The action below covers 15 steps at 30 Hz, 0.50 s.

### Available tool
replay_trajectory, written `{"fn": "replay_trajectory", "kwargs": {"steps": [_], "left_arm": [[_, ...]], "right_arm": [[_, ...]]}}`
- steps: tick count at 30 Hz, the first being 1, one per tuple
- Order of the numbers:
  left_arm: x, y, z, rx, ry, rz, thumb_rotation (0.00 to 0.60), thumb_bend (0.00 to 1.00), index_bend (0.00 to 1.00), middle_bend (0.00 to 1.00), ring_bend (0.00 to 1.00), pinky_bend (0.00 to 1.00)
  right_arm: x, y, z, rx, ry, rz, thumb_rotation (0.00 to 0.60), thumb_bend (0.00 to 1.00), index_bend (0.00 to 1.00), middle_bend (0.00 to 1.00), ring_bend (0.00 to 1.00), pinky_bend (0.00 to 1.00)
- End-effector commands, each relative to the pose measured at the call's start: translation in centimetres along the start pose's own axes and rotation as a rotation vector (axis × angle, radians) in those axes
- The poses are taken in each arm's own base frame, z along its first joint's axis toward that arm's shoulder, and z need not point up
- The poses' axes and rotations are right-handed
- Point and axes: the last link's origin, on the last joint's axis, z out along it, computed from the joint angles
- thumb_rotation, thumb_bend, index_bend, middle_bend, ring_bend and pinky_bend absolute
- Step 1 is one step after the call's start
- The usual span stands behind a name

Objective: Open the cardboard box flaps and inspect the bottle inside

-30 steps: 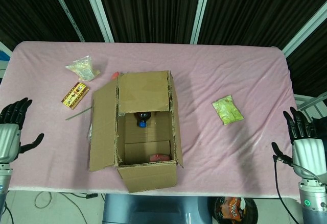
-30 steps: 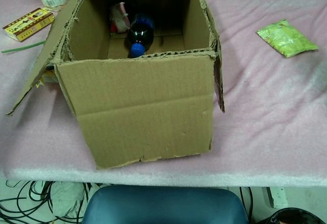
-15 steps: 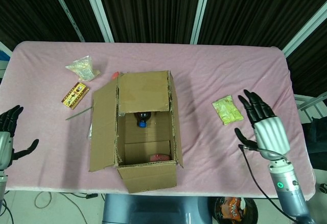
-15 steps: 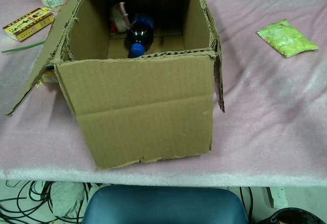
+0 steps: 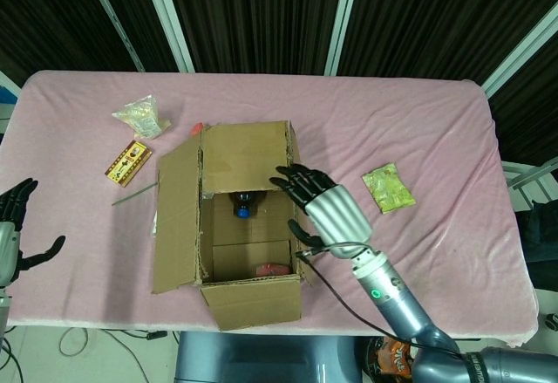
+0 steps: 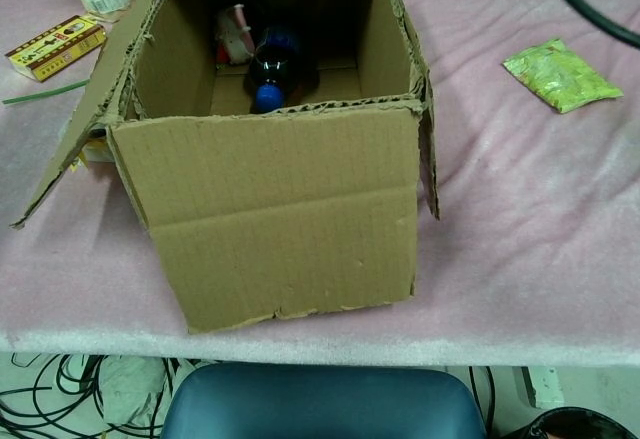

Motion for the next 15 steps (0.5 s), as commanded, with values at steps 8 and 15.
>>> {"fn": "replay_trajectory", "kwargs": {"steps": [8,15], "left_arm": [[-0.2,0.0,0.3,0.009,-0.018,-0.029,0.6,0.22,0.01,0.03,0.03,0.07],[-0.1,-0.1,0.5,0.02,-0.029,-0.05,0.6,0.22,0.01,0.03,0.03,0.07]], "right_arm": [[-6.6,-4.8,4.6,0.025,-0.217,0.073,0.6,0.48,0.21,0.2,0.18,0.26],[-8.7,-4.7,5.2,-0.04,-0.3,0.065,0.6,0.48,0.22,0.21,0.2,0.26]]}}
